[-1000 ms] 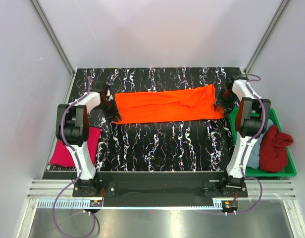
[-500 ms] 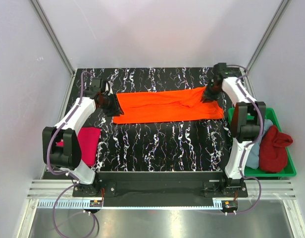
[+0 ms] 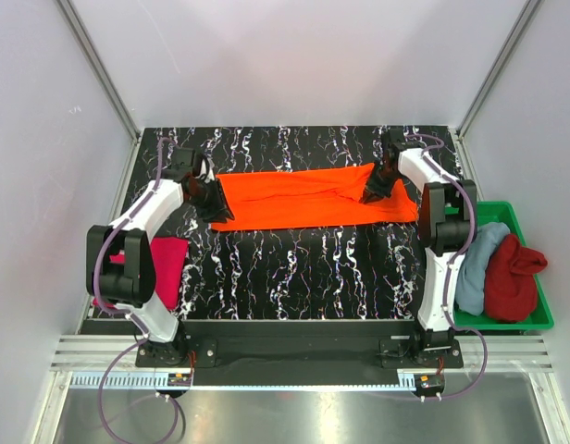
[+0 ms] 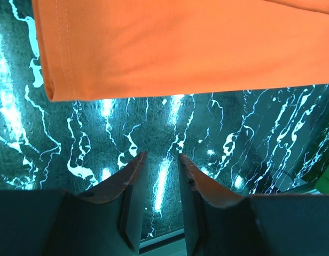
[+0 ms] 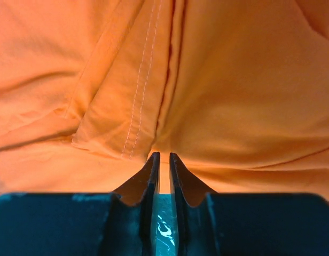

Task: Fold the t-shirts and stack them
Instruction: Fold the tshirt

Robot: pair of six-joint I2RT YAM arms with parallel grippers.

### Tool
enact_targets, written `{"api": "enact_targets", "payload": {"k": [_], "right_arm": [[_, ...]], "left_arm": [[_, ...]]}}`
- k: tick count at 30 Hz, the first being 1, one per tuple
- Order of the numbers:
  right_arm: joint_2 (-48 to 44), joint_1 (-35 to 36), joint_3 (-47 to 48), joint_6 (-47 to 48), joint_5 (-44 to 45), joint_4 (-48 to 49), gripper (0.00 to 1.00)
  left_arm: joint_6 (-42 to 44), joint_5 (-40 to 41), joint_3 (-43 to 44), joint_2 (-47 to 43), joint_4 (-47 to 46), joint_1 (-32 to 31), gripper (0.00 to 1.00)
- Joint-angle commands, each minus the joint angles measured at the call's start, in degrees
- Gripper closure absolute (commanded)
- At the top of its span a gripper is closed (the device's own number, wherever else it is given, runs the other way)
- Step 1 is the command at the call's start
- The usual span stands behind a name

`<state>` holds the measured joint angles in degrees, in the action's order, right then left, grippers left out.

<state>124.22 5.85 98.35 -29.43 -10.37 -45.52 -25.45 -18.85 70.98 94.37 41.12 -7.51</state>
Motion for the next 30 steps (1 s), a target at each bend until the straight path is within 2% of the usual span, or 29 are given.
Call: {"api": "enact_targets", "payload": {"k": [1, 10, 13, 14, 17, 18, 22, 26, 30], "right_arm": [[1.71, 0.13, 4.04, -0.19, 0.18, 0.95, 0.82], [11.38, 0.39, 19.76, -4.05, -2.89, 2.18, 0.81], [18.49, 0.31, 32.75, -6.07, -5.61, 0.18, 0.8], [20.16, 0.31, 40.97, -6.43, -6.06, -1.49, 0.8], [22.99, 0.3, 49.47, -5.21, -7.12, -6.68, 0.73], [21.43, 0.13, 48.88, -4.76, -6.77, -7.73, 0.67], [14.48, -1.01, 38.52, -2.22, -4.84, -7.57, 0.61], [9.47, -1.1, 27.28, 0.51, -3.87, -7.13, 0.6], [5.95, -1.1, 18.83, -0.8, -4.48, -2.05, 0.65]], "left_arm": [[0.05, -2.06, 2.67, 1.08, -0.61, -0.23, 0.66], [-0.04, -2.42, 3.9, 2.75, -0.52, -0.23, 0.67], [-0.3, -2.94, 3.99, 2.75, -0.34, -0.14, 0.66], [-0.3, -3.38, 4.25, 2.84, -0.08, -0.23, 0.67], [-0.04, -2.51, 4.34, 1.35, 0.01, -0.23, 0.67], [0.14, -2.24, 4.17, 1.26, 0.01, -0.23, 0.67], [0.05, -2.5, 3.2, 0.56, 0.27, -0.31, 0.67], [0.14, -2.5, 2.5, 0.47, 0.1, -0.49, 0.67], [-0.12, -3.29, 2.41, 0.64, 0.1, -0.93, 0.67]]}}
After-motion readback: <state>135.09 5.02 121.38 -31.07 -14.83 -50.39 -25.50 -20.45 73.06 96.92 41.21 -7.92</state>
